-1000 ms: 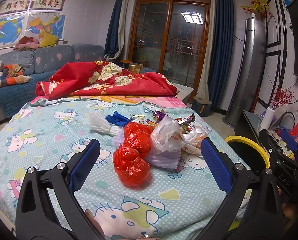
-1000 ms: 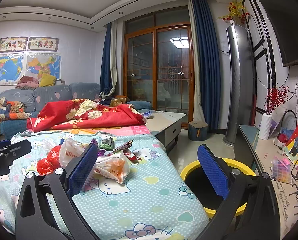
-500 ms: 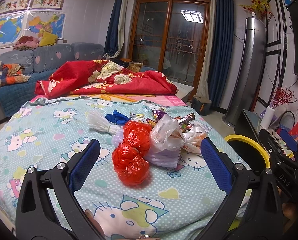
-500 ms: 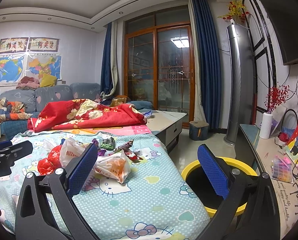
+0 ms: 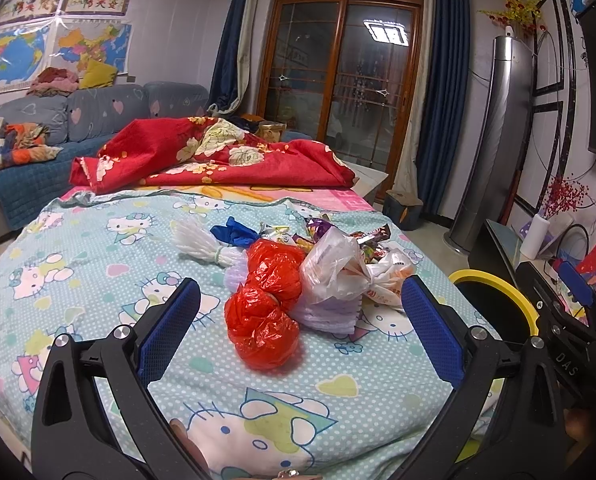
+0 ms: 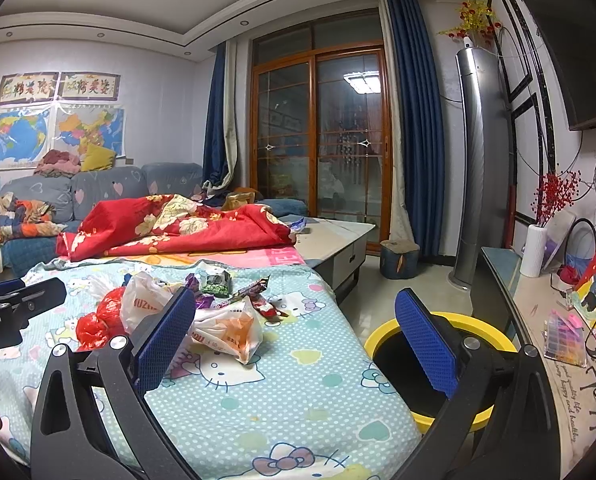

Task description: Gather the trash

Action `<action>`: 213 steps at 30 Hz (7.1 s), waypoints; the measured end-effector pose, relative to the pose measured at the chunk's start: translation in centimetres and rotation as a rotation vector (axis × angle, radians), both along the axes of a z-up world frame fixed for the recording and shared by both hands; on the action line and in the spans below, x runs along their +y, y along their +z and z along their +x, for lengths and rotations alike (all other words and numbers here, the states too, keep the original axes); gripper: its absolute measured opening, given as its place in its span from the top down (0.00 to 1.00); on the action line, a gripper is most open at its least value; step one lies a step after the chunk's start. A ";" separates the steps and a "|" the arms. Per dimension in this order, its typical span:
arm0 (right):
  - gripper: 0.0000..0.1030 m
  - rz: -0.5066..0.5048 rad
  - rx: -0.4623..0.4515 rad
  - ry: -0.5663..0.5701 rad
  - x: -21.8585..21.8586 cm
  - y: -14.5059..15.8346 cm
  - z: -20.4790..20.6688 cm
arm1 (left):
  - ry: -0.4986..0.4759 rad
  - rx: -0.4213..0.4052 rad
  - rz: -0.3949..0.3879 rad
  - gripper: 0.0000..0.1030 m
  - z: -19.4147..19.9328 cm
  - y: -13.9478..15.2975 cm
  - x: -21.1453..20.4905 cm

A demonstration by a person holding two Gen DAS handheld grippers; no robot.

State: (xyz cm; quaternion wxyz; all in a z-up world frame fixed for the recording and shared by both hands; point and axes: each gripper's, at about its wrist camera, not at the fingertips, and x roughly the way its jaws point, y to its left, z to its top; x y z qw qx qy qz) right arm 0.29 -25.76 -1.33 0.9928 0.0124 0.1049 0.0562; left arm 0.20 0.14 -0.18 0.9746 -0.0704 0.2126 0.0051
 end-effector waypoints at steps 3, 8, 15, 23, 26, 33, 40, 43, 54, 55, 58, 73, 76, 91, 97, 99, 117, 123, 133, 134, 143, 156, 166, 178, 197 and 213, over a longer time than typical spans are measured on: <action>0.06 0.000 0.002 0.001 0.0 0.0 0.1 | -0.001 0.001 -0.001 0.10 0.0 0.0 0.0; 0.06 0.002 0.008 0.006 0.1 -0.2 0.1 | 0.000 0.007 -0.006 0.10 0.0 0.0 0.1; 0.06 -0.004 0.026 0.029 0.2 -0.2 0.5 | 0.016 0.018 -0.019 0.10 0.1 0.1 0.5; 0.06 -0.008 0.054 0.101 1.2 0.2 1.5 | 0.069 0.035 -0.043 0.10 0.4 0.4 2.2; 0.06 -0.012 0.060 0.133 2.1 0.4 1.8 | 0.091 0.042 -0.052 0.10 0.5 0.4 3.1; 0.06 -0.019 0.089 0.232 4.4 1.0 2.9 | 0.146 0.076 -0.066 0.10 1.0 0.4 4.8; 0.06 -0.016 0.129 0.305 6.4 1.3 4.4 | 0.187 0.127 -0.084 0.10 1.8 -0.3 6.6; 0.06 -0.016 0.152 0.326 6.8 1.2 5.3 | 0.188 0.164 -0.086 0.10 2.3 -0.9 7.1; 0.07 -0.105 0.227 0.465 9.1 0.4 9.0 | 0.010 0.320 -0.084 0.10 5.3 -4.0 7.1; 0.11 -0.111 0.244 0.488 9.6 0.3 9.7 | -0.028 0.330 -0.103 0.10 5.7 -4.3 7.2; 0.19 -0.101 0.288 0.543 10.3 0.3 11.3 | -0.064 0.335 -0.129 0.12 6.4 -4.9 7.3; 0.79 -0.045 0.384 0.647 11.0 0.0 12.7 | -0.179 0.397 -0.194 0.82 7.7 -5.8 5.3; 0.79 0.015 0.370 0.627 9.6 0.9 12.7 | -0.185 0.369 -0.192 0.85 7.3 -4.5 5.2; 0.79 0.180 0.275 0.481 2.5 4.6 12.2 | -0.251 0.269 -0.152 0.85 8.1 1.6 1.6; 0.79 0.202 0.255 0.404 -0.6 4.7 12.3 | -0.301 0.257 -0.135 0.85 8.7 2.3 -0.8; 0.79 0.210 0.251 0.380 -1.6 4.8 12.5 | -0.316 0.257 -0.132 0.85 9.0 2.5 -1.6; 0.79 0.295 0.238 0.184 -10.8 3.4 12.7 | -0.458 0.288 -0.070 0.85 10.6 2.0 -9.3; 0.79 0.366 0.277 0.125 -13.8 2.2 13.3 | -0.499 0.319 -0.051 0.85 11.1 1.1 -11.8; 0.79 0.470 0.341 0.015 -19.1 -0.1 13.9 | -0.593 0.404 -0.029 0.85 12.1 -1.7 -17.2; 0.79 0.479 0.348 0.005 -19.4 -0.3 14.0 | -0.601 0.411 -0.024 0.85 12.3 -2.0 -17.7; 0.78 0.576 0.411 -0.043 -22.7 -2.6 14.8 | -0.673 0.477 0.039 0.85 14.6 -5.0 -23.5; 0.48 0.401 0.396 -0.141 -22.2 -2.5 14.1 | -0.617 0.352 -0.012 0.18 14.9 -3.9 -22.4; 0.38 0.294 0.349 -0.032 -15.7 -1.1 11.9 | -0.413 0.232 -0.024 0.15 13.3 -1.1 -14.9; 0.34 0.222 0.359 0.193 -5.9 0.9 11.4 | -0.201 0.152 -0.048 0.15 11.1 0.9 -4.9; 0.30 0.053 0.405 0.493 8.8 2.0 10.5 | 0.033 0.112 -0.101 0.15 8.0 1.9 7.2; 0.24 -0.098 0.497 0.684 17.8 -0.5 11.6 | 0.180 0.176 -0.167 0.15 9.4 -0.2 15.0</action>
